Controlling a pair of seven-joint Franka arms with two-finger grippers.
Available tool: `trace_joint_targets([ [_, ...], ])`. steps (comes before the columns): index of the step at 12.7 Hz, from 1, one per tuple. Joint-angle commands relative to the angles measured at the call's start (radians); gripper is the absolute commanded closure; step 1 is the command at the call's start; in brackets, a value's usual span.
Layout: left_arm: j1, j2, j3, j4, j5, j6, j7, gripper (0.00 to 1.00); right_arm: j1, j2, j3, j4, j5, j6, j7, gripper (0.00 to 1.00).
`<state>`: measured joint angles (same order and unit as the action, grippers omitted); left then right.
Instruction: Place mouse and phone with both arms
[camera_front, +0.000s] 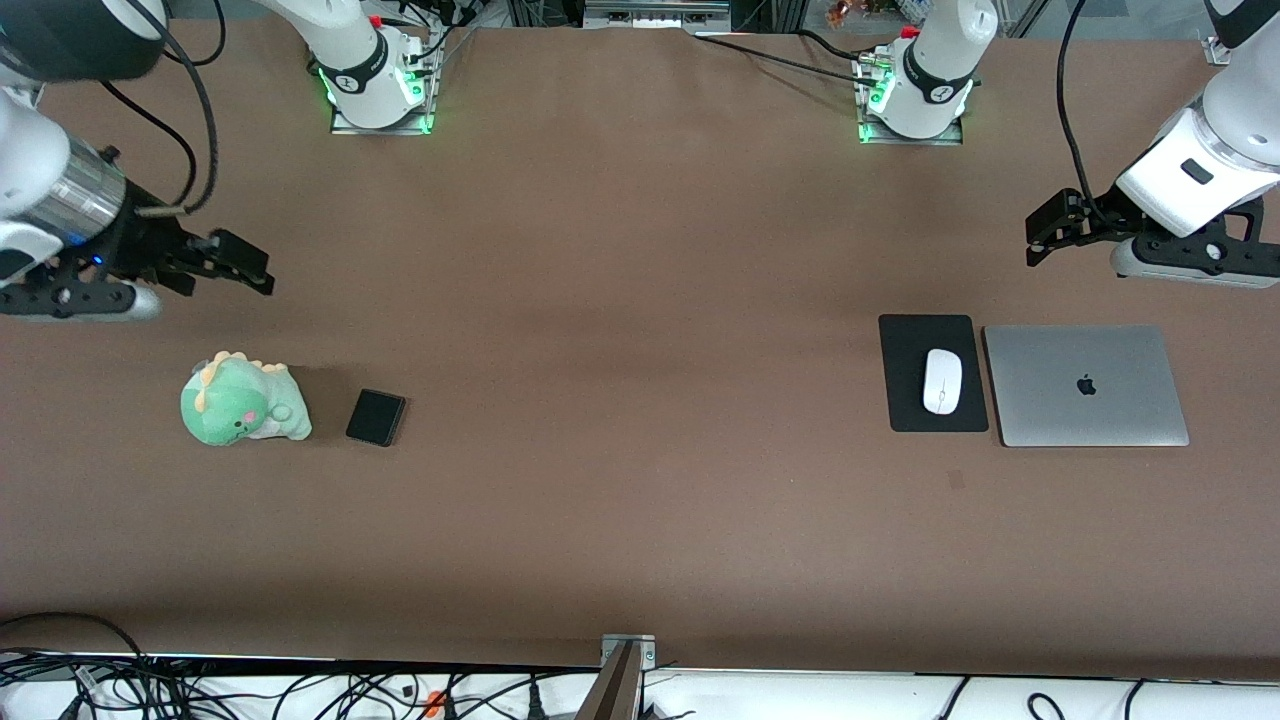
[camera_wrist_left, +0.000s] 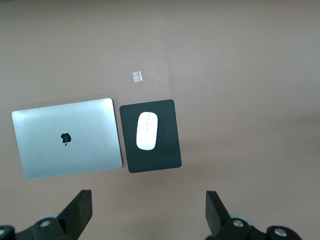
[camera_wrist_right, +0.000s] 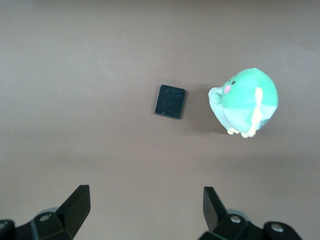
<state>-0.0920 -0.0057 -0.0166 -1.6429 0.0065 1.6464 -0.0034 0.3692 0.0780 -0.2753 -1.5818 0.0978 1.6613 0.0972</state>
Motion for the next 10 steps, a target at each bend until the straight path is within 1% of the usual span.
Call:
trace_joint_targets([
  [1,-0.003,0.000,0.003,0.035,-0.016,-0.031,-0.001,0.00,-0.001,-0.064,0.008,-0.066,-0.052,0.002,-0.028,0.00],
  [3,-0.005,0.003,0.003,0.043,-0.014,-0.046,-0.001,0.00,-0.001,-0.067,0.007,-0.055,-0.066,-0.030,-0.047,0.00],
  [4,-0.005,0.001,0.003,0.044,-0.016,-0.051,-0.004,0.00,-0.004,-0.054,0.007,-0.037,-0.066,-0.034,-0.053,0.00],
  [5,-0.005,0.004,0.003,0.046,-0.014,-0.051,-0.003,0.00,-0.004,-0.035,0.007,-0.029,-0.066,-0.029,-0.053,0.00],
  [8,-0.005,0.004,0.003,0.048,-0.014,-0.057,0.000,0.00,-0.004,-0.038,0.007,-0.021,-0.064,-0.026,-0.053,0.00],
  [10,-0.005,0.003,0.003,0.048,-0.016,-0.072,-0.001,0.00,-0.003,-0.032,0.010,-0.012,-0.087,-0.022,-0.074,0.00],
])
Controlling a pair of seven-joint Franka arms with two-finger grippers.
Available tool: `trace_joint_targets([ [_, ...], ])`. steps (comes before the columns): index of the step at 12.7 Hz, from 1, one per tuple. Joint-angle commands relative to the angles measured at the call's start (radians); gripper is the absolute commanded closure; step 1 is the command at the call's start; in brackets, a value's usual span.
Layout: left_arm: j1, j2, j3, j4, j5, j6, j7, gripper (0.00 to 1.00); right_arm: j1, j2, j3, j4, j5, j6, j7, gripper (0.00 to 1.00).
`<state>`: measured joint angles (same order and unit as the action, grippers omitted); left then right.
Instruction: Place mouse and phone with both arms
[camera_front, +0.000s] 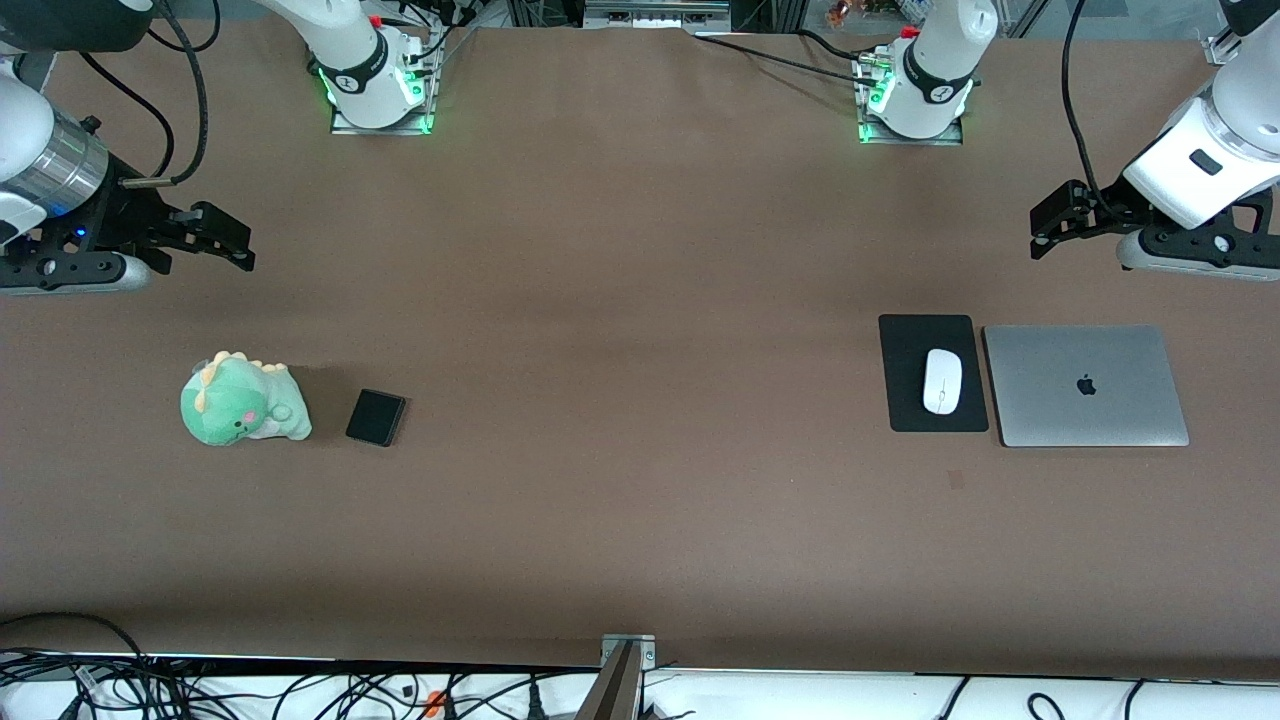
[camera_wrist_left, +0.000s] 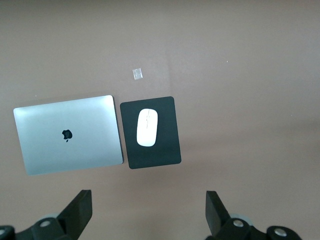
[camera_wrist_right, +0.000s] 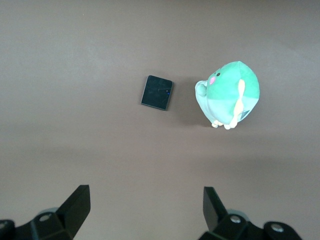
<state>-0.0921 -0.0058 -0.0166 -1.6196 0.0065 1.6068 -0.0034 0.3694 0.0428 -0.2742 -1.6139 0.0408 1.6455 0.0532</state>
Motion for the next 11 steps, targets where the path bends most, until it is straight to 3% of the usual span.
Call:
trace_joint_targets([
  [1,-0.003,0.001,0.003,0.024,-0.017,-0.037,-0.003,0.00,-0.004,0.005,0.009,0.022,-0.029,-0.006,-0.058,0.00],
  [11,-0.005,0.004,0.003,0.032,-0.016,-0.054,0.002,0.00,0.002,-0.009,0.009,0.029,-0.021,-0.027,-0.070,0.00],
])
